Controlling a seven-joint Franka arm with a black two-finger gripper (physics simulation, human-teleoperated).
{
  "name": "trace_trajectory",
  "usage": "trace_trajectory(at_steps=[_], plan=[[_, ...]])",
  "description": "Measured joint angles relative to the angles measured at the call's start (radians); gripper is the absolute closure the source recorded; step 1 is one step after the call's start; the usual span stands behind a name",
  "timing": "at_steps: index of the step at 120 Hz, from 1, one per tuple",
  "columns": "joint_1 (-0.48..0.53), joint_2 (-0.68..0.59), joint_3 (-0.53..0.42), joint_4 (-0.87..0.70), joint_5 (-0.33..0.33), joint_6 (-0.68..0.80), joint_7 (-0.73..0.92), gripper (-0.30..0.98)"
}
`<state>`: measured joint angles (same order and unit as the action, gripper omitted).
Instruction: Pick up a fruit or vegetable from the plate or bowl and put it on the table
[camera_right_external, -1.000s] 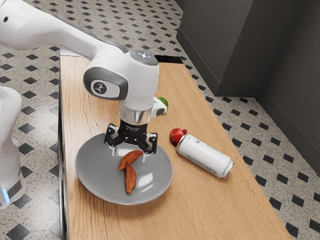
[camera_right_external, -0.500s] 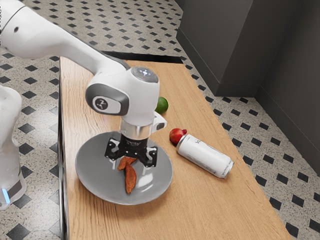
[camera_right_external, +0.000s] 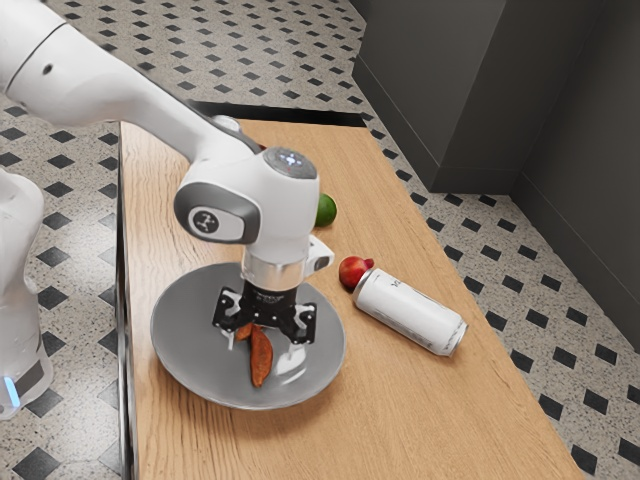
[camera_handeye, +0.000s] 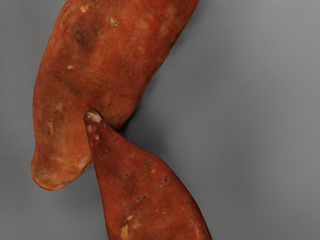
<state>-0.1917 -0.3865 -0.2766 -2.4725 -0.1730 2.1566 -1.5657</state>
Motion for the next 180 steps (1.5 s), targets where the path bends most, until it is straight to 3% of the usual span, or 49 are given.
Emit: trace_trajectory(at_steps=[53,101,112,161,180], plan=[[0.001,0.006,0.0,-0.022,-0.014,0.036,-0.004,0.02],[0.002,0.005,0.005,-0.032,-0.016,0.044,-0.003,0.46],[0.001,0.003,0.005,-0.033,-0.016,0.043,-0.002,0.51],[0.002,-0.052,0.003,-0.009,-0.015,0.0,0.01,0.53],[0.002,-0.059,0.02,0.103,-0.012,-0.053,0.023,0.54]])
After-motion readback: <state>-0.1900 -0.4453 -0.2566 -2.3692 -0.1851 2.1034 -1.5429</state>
